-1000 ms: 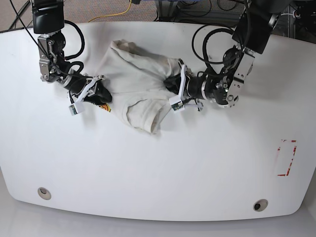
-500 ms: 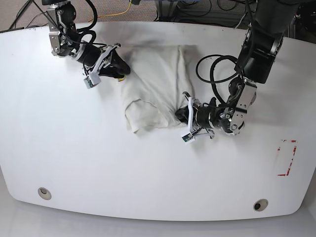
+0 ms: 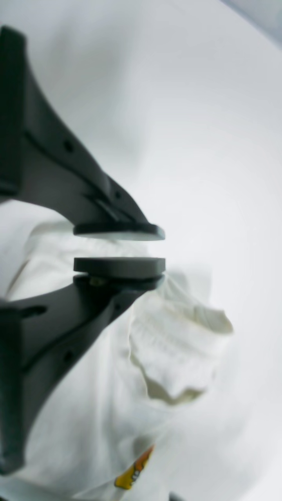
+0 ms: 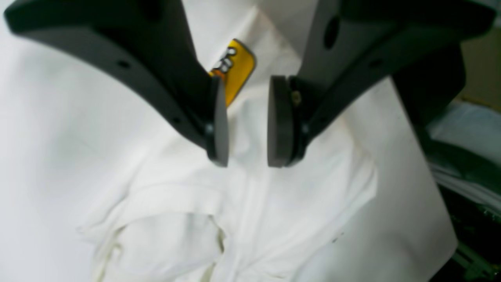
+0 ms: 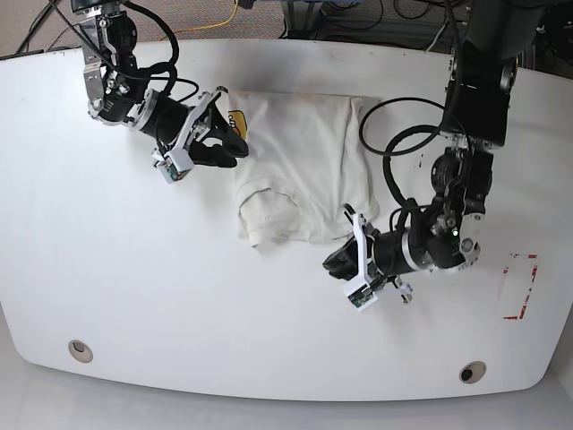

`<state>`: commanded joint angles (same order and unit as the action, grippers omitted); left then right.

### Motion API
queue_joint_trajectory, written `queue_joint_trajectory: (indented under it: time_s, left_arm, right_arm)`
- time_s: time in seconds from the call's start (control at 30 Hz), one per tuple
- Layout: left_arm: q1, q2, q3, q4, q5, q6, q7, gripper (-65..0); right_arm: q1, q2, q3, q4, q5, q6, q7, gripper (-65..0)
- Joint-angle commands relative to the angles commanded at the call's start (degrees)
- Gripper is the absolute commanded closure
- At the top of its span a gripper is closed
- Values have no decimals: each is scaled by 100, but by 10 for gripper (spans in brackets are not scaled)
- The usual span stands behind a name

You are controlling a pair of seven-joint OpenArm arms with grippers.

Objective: Layout the t-shirt on the table in an organized manner, then fold the t-shirt properly

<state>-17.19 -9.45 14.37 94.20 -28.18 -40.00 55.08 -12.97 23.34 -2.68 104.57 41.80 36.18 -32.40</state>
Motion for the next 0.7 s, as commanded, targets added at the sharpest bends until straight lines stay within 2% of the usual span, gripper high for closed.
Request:
queue_joint_trajectory:
  time_s: [0.13, 0.27, 0.43, 0.57, 0.7]
  left_arm:
    - [527, 26, -62, 378, 44, 0, 70, -69]
    - [1169, 185, -70, 536, 255, 0, 53, -69]
    - [1635, 185, -79, 510, 615, 0, -185, -69]
    - [1960, 132, -88, 510, 844, 0, -440, -69]
    - [2215, -44, -281, 510, 870, 0, -510, -69]
  right_arm:
    - [149, -44, -114, -211, -246, -35, 9, -159]
    - [501, -273, -334, -545, -800, -9, 18, -159]
    - [809, -624, -352, -1020, -1442, 18, 26, -159]
    - [1116, -905, -334, -1538, -1987, 382, 35, -160]
    - [1495, -1090, -316, -2110, -2549, 382, 105, -160]
